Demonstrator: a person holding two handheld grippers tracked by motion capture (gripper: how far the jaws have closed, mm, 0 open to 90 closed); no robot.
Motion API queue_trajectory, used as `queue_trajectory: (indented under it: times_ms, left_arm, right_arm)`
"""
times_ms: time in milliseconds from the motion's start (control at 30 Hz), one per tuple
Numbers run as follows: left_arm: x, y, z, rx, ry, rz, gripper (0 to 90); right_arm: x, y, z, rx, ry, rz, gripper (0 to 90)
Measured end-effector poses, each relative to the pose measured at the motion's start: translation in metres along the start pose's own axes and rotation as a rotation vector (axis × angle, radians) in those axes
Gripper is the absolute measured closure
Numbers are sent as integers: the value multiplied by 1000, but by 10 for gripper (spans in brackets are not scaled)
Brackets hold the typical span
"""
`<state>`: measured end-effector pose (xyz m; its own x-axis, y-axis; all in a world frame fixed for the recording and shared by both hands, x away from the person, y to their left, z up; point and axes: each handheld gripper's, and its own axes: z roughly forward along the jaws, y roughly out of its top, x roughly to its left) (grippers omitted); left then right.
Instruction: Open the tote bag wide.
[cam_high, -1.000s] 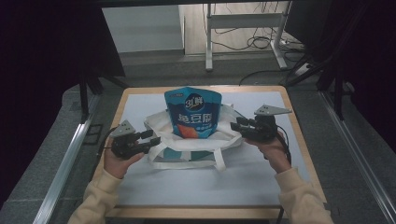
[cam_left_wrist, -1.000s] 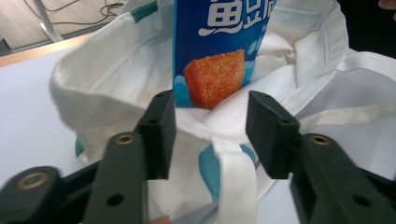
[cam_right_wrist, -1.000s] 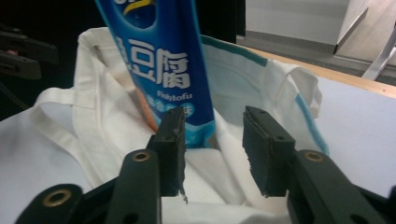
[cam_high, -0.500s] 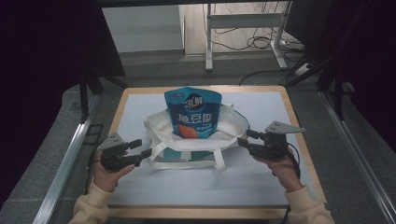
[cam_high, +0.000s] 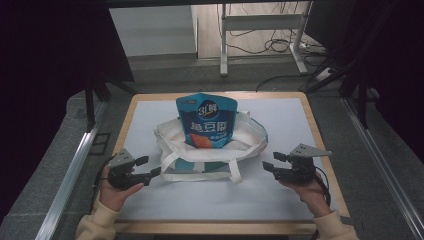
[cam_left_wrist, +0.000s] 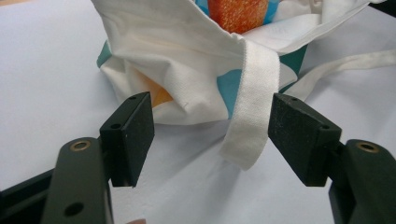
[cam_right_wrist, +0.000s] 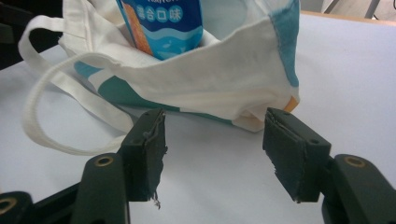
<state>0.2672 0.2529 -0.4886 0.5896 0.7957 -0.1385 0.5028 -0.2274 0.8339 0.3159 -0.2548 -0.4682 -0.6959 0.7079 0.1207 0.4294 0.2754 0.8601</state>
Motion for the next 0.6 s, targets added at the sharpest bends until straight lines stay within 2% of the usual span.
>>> queue_trajectory:
  times_ms: [267,600]
  left_arm:
    - [0,0,-1,-5,15,4,320]
    - [0,-1,-1,-5,12,6,315]
  right_arm:
    - [-2,-3,4,10,-3,7,377]
    - [-4,-3,3,0,-15,12,363]
